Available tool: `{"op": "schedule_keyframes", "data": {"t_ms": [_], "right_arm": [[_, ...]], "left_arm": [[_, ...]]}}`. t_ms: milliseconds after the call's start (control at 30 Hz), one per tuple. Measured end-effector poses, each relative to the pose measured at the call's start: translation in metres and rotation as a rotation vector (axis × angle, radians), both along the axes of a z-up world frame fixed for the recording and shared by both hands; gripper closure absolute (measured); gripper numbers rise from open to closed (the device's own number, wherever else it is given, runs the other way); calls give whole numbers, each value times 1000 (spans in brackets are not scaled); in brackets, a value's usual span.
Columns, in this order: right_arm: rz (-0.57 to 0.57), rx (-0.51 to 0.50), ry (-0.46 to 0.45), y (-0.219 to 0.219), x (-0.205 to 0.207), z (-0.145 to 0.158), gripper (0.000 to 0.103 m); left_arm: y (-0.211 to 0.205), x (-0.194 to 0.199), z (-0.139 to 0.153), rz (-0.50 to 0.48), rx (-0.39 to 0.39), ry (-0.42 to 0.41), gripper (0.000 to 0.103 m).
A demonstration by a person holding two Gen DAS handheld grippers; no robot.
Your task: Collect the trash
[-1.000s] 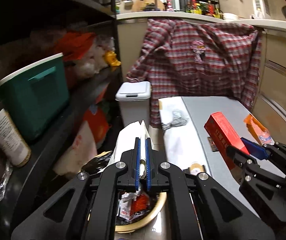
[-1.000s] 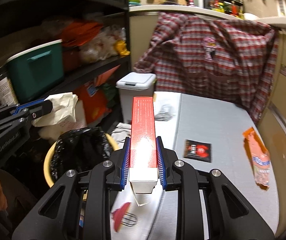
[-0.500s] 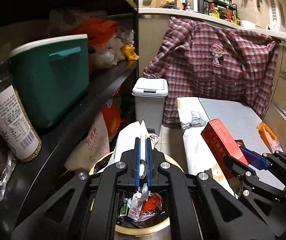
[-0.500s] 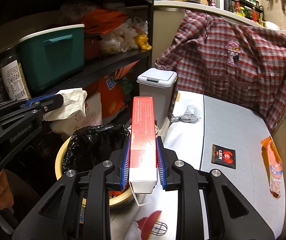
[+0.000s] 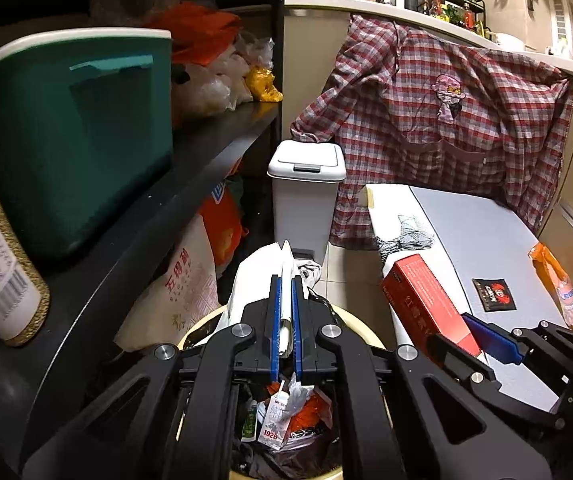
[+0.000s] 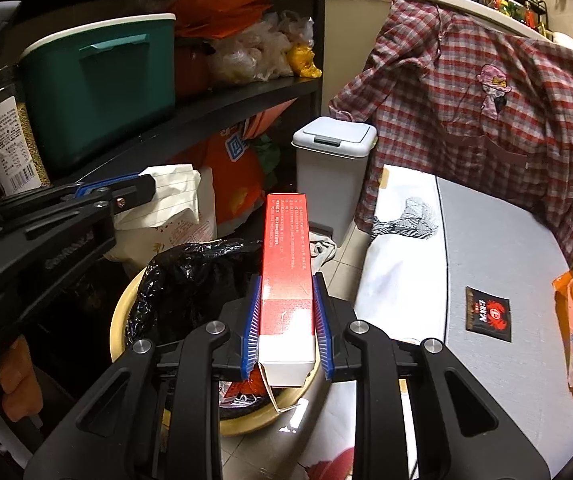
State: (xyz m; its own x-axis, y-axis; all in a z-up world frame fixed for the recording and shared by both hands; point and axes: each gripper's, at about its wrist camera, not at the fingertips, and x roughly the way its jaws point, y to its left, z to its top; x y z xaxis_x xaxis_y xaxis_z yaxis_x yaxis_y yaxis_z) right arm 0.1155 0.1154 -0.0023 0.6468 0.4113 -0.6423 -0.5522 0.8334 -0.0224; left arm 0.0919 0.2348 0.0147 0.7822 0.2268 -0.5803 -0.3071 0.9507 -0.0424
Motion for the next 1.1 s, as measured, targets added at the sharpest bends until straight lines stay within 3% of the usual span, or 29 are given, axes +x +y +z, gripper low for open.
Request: {"op": "schedule_keyframes", "data": {"t_ms": [533, 867, 933, 967, 1000, 1033, 1100], "right_arm": [[19, -27, 47, 29, 16, -31, 78], [25, -34, 53, 33, 23, -37, 78], [40, -33, 75, 36, 25, -40, 75], [46, -37, 83, 38, 25, -41, 69], [43, -44, 80, 38, 25, -42, 54], [41, -47, 72, 38, 24, -42, 48], [46, -52, 68, 37, 22, -43, 48]], "left_arm": [[27, 11, -18, 55, 10, 32, 98], [38, 18, -25, 102, -13, 60, 92], [37, 18, -25, 108, 0, 62, 82], [37, 18, -25, 114, 3, 62, 56], [38, 17, -24, 123, 5, 63, 28], [38, 16, -24, 143, 12, 59, 22], [38, 12, -20, 159, 27, 36, 21]]}}
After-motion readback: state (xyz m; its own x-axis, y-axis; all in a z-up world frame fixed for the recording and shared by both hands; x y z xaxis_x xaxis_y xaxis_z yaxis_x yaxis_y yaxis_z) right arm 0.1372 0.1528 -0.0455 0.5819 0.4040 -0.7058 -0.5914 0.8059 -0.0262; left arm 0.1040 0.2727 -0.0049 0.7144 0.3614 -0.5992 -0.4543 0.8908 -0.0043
